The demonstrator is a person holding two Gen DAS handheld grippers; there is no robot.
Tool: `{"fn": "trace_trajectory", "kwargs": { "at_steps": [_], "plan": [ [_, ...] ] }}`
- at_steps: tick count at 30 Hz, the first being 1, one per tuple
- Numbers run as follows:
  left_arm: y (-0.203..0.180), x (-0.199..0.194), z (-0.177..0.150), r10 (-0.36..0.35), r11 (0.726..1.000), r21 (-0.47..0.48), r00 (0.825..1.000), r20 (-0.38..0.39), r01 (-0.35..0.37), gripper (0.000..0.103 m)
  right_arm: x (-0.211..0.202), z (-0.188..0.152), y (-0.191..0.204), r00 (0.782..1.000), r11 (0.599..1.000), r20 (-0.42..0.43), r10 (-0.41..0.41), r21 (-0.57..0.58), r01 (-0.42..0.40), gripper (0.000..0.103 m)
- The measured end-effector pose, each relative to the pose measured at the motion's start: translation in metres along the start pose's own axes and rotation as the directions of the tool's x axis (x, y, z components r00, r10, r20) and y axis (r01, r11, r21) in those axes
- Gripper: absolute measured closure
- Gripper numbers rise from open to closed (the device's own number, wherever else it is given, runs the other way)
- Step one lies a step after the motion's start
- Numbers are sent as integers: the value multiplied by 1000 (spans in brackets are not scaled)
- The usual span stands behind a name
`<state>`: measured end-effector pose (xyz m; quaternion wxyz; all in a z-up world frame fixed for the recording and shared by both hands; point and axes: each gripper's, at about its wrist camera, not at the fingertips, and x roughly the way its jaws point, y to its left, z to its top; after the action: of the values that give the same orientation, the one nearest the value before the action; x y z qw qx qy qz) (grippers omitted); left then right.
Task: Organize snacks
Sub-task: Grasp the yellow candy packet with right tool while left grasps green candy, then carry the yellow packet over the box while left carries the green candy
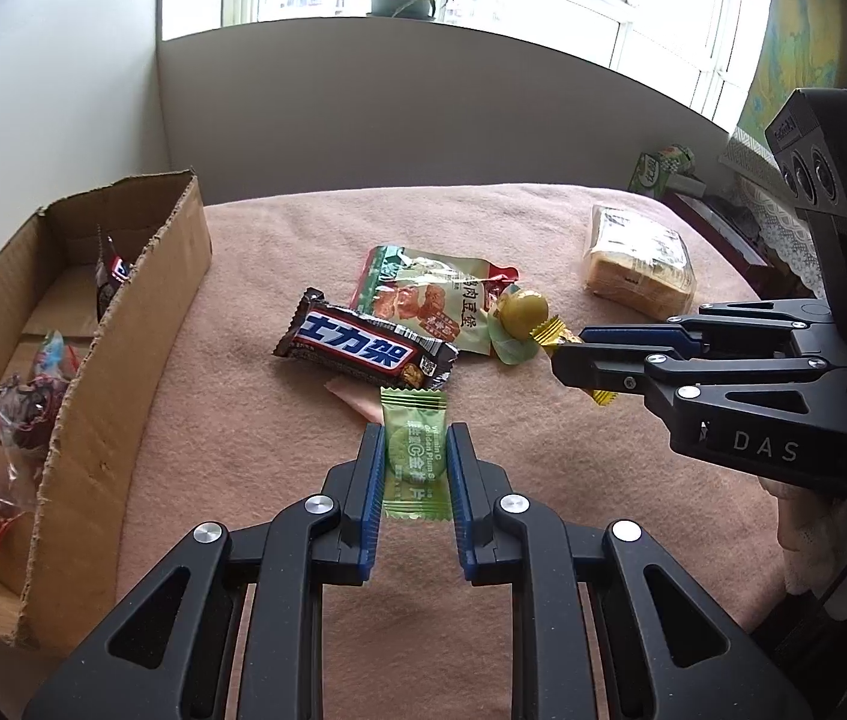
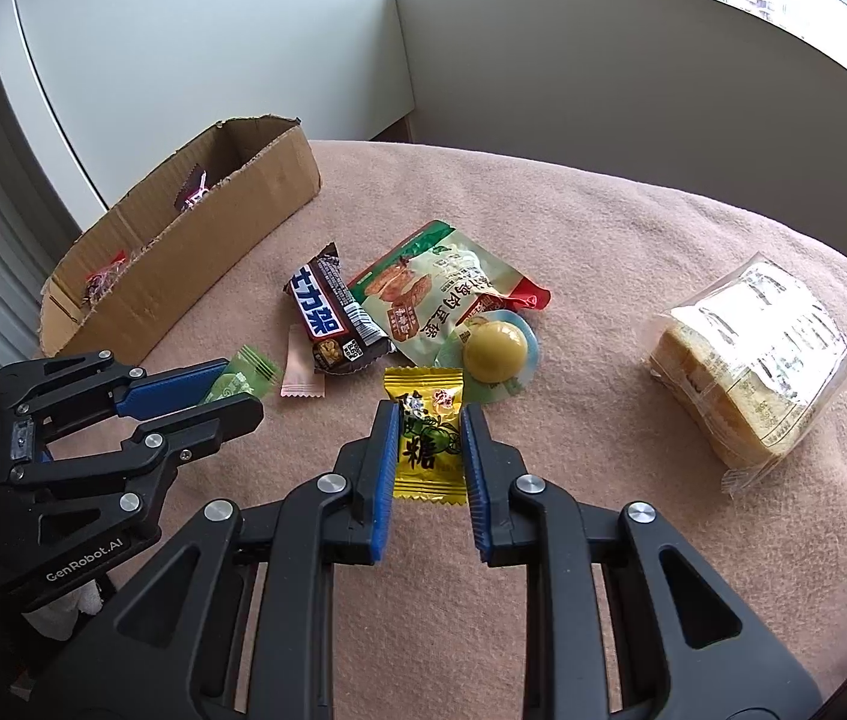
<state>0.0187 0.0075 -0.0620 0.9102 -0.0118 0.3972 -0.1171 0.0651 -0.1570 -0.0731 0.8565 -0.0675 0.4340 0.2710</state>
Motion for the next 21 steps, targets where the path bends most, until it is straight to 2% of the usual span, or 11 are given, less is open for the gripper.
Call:
{"fn": "trace_trajectory", "kwargs": {
  "at_steps": [6, 12, 17, 21],
  "plan": [
    [6, -10, 5, 12, 1000, -17, 999, 32, -12, 85, -15, 7, 4, 999, 1000, 45, 8, 10, -8, 82],
    [18, -35, 11, 20, 999, -47, 995, 100, -15, 85, -34, 29, 20, 992, 999, 121, 35, 9, -37, 82],
    [40, -62, 14, 47, 995, -98, 983, 177, -30, 85, -41, 57, 47, 978, 994, 179, 107, -5, -108, 82],
    [69, -79, 13, 93, 986, -158, 971, 219, -59, 85, -30, 78, 78, 967, 983, 176, 184, -16, -185, 82]
  ]
}}
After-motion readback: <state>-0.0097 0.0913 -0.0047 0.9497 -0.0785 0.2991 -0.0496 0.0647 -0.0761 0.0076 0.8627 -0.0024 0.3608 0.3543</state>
